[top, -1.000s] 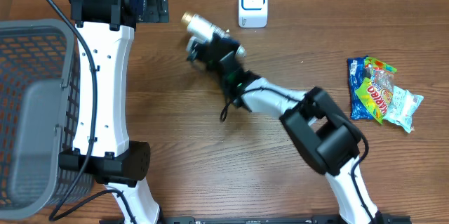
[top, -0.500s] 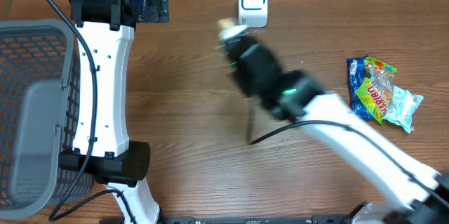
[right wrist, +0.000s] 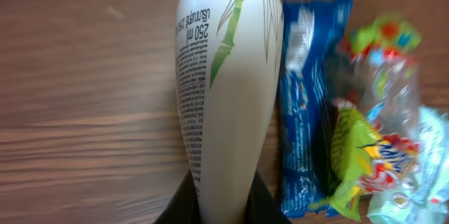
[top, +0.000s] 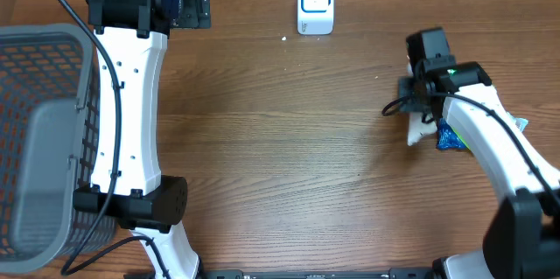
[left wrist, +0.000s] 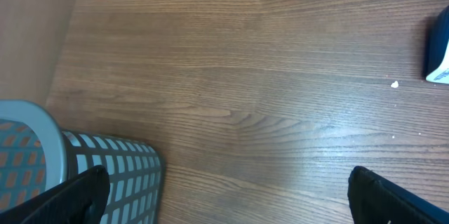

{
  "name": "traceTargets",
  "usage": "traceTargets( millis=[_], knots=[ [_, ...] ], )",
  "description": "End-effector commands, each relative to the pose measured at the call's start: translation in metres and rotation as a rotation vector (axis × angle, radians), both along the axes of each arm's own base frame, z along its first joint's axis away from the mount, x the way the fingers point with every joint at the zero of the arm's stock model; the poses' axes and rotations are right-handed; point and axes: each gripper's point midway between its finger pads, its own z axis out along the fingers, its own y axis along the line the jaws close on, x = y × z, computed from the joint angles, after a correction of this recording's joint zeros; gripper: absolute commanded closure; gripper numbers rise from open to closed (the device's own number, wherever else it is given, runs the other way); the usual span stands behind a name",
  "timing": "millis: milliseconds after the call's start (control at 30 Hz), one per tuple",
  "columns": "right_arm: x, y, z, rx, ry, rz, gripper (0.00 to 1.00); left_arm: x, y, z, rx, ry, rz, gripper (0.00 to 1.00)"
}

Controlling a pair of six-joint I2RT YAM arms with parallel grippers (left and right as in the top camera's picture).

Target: Scan the item barcode

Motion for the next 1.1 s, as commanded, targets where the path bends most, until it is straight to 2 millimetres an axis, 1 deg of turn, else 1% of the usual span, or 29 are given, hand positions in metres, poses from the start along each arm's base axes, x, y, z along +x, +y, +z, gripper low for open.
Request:
traceTargets(
  millis=[0,67,133,167,200,233,267,300,333,367,400,433,467,500,533,567,600,633,667,767,833,900,967,1067],
  knots=[
    [0.002,-0.017,-0.031,0.002,0.035,0.046,0.96,-0.001,-0.002,0.006,-0.005,-0.021,0.004,0.01],
    [0.004,-0.019,-0.044,0.010,0.050,0.085,0.96,-0.001,-0.002,0.006,-0.005,-0.021,0.004,0.00],
    [0.008,-0.021,-0.048,0.010,0.046,0.084,0.96,-0.001,-0.002,0.006,-0.005,-0.021,0.004,0.00],
    [0.010,-0.021,-0.048,0.013,0.039,0.082,0.84,-0.001,-0.002,0.006,-0.005,-0.021,0.004,0.00],
    [0.012,-0.020,-0.047,0.018,0.030,0.085,0.66,-0.001,-0.002,0.006,-0.005,-0.021,0.004,0.00],
    [0.014,-0.019,-0.045,0.024,0.022,0.087,0.57,-0.001,-0.002,0.006,-0.005,-0.021,0.004,0.00],
    [0.016,-0.018,-0.041,0.027,0.013,0.088,0.50,-0.001,-0.002,0.006,-0.005,-0.021,0.004,0.00],
    [0.018,-0.016,-0.036,0.030,0.004,0.092,0.40,-0.001,-0.002,0.006,-0.005,-0.021,0.004,0.00],
    [0.020,-0.015,-0.030,0.033,-0.005,0.093,0.32,-0.001,-0.002,0.006,-0.005,-0.021,0.004,0.00],
    [0.023,-0.011,-0.014,0.058,-0.024,0.089,0.17,-0.001,-0.002,0.006,-0.005,-0.021,0.004,0.00],
    [0.025,-0.008,-0.003,0.077,-0.038,0.081,0.16,-0.001,-0.002,0.006,-0.005,-0.021,0.004,0.00],
    [0.026,-0.004,0.012,0.107,-0.055,0.075,0.15,-0.001,-0.002,0.006,-0.005,-0.021,0.004,0.01],
    [0.027,0.000,0.026,0.134,-0.070,0.078,0.09,-0.001,-0.002,0.006,-0.005,-0.021,0.004,0.00],
    [0.027,0.007,0.047,0.170,-0.090,0.093,0.00,-0.001,-0.002,0.006,-0.005,-0.021,0.004,0.00],
    [0.026,0.012,0.064,0.199,-0.104,0.107,0.00,-0.001,-0.002,0.006,-0.005,-0.021,0.004,0.00],
    [0.024,0.020,0.088,0.243,-0.125,0.129,0.00,-0.001,-0.002,0.006,-0.005,-0.021,0.004,0.00],
    [0.020,0.026,0.107,0.276,-0.141,0.147,0.00,-0.001,-0.002,0.006,-0.005,-0.021,0.004,0.01],
    [0.012,0.034,0.137,0.324,-0.163,0.173,0.00,-0.001,-0.002,0.006,-0.005,-0.021,0.004,0.00],
    [-0.005,0.047,0.181,0.400,-0.196,0.211,0.00,-0.001,-0.002,0.006,-0.005,-0.021,0.004,0.00],
    [-0.032,0.056,0.239,0.479,-0.265,0.229,0.00,-0.001,-0.002,0.006,-0.005,-0.021,0.004,0.01],
    [-0.045,0.055,0.267,0.478,-0.327,0.242,0.00,-0.001,-0.002,0.006,-0.004,-0.021,0.004,0.00],
    [-0.055,0.053,0.288,0.468,-0.392,0.252,0.00,-0.001,-0.002,0.006,-0.005,-0.021,0.004,0.00],
    [-0.067,0.048,0.299,0.451,-0.426,0.247,0.00,-0.001,-0.002,0.006,-0.005,-0.021,0.004,0.00],
    [-0.085,0.036,0.302,0.401,-0.431,0.213,0.00,-0.001,-0.002,0.006,-0.005,-0.021,0.004,0.00]
  ],
)
